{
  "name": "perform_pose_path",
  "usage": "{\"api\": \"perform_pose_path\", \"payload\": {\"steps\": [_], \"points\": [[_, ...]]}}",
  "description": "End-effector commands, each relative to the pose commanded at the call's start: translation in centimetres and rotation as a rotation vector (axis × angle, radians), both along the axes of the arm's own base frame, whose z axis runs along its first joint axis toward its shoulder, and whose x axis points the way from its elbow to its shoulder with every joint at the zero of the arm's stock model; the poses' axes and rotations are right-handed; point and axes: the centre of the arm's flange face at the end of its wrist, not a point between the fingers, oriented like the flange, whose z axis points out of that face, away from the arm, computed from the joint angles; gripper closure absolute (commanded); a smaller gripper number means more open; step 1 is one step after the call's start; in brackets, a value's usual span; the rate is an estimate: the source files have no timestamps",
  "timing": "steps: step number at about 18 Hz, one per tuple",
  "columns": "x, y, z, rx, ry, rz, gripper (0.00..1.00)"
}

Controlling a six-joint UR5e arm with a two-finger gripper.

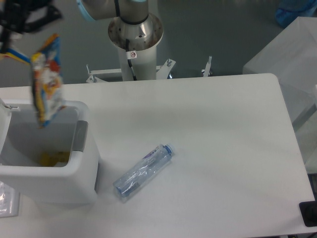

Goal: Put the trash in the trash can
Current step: 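Lower the bag into the bin and open the gripper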

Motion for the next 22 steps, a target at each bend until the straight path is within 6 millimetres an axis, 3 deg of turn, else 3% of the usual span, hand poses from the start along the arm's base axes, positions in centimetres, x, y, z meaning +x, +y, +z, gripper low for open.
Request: {"api": "perform_pose_path", "payload": {"steps": [9,19,21,22], "points": [[-1.2,4.0,-6.1,-0.102,-0.044,-0.019,0.98],[-3.0,5.6,-10.9,-0.201,-0.045,0.032,0.96],[-3.0,5.6,-11.3,-0.208,-0.047,0.033,0.93],[-3.1,5.7,-11.4,-0.208,-0.046,0.032,0.81]]}}
